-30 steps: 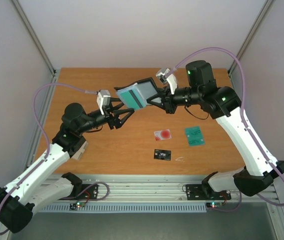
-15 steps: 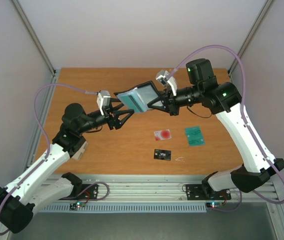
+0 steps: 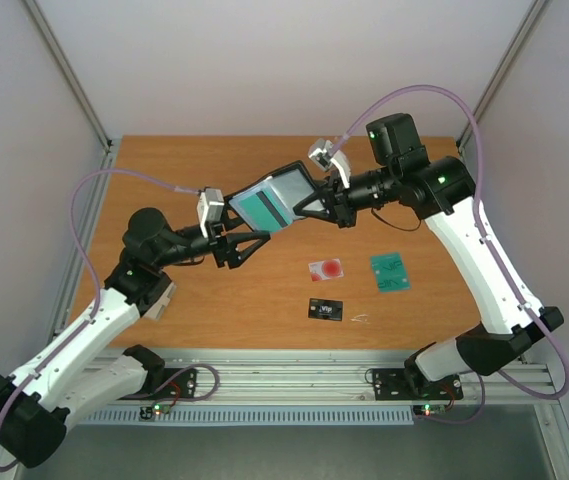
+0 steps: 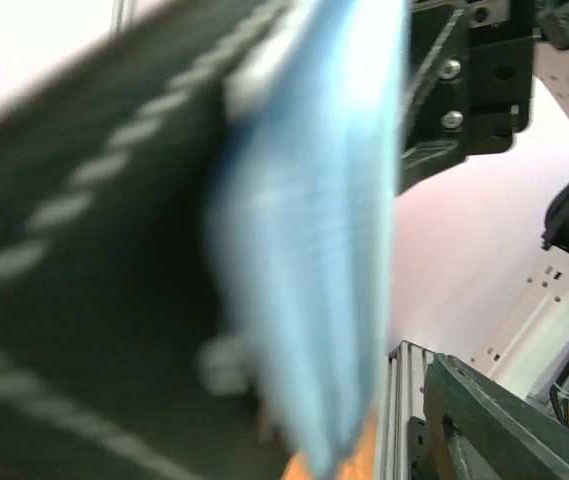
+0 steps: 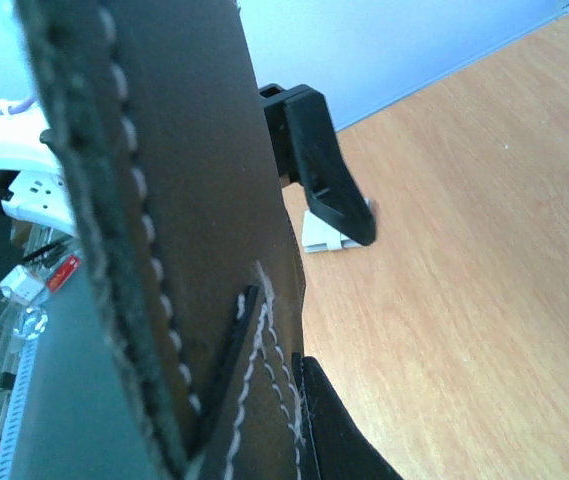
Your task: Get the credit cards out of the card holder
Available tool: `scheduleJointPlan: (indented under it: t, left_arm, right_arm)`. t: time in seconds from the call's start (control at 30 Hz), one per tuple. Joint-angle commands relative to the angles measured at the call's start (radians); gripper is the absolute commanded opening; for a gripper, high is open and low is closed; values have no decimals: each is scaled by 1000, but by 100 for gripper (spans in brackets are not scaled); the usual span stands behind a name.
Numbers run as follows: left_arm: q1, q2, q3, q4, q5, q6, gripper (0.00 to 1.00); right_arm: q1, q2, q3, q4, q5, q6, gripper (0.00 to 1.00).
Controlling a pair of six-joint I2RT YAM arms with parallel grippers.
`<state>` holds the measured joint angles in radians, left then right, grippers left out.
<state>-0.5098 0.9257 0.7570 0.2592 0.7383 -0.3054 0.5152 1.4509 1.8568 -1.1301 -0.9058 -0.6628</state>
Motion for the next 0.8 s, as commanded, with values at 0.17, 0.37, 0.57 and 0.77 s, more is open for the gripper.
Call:
scheduleJointPlan:
  t: [0.17,0.37,0.57,0.77]
  left_arm:
    - [6,-11,-7,116,77,28,56]
    - [6,-18,-8,100,69,36,3]
    - [7,-37,-3,-27,-165,2,0]
    - [-11,-31,-3,-207,-562,102,0]
  right_arm:
    - [-3,33,40,-8,14,-17,1]
    - [-3,53,33,-22,12,-21,2]
    - [-100,24,-10,46,206,119,36]
    - [-139,-44,9,90,143,208,41]
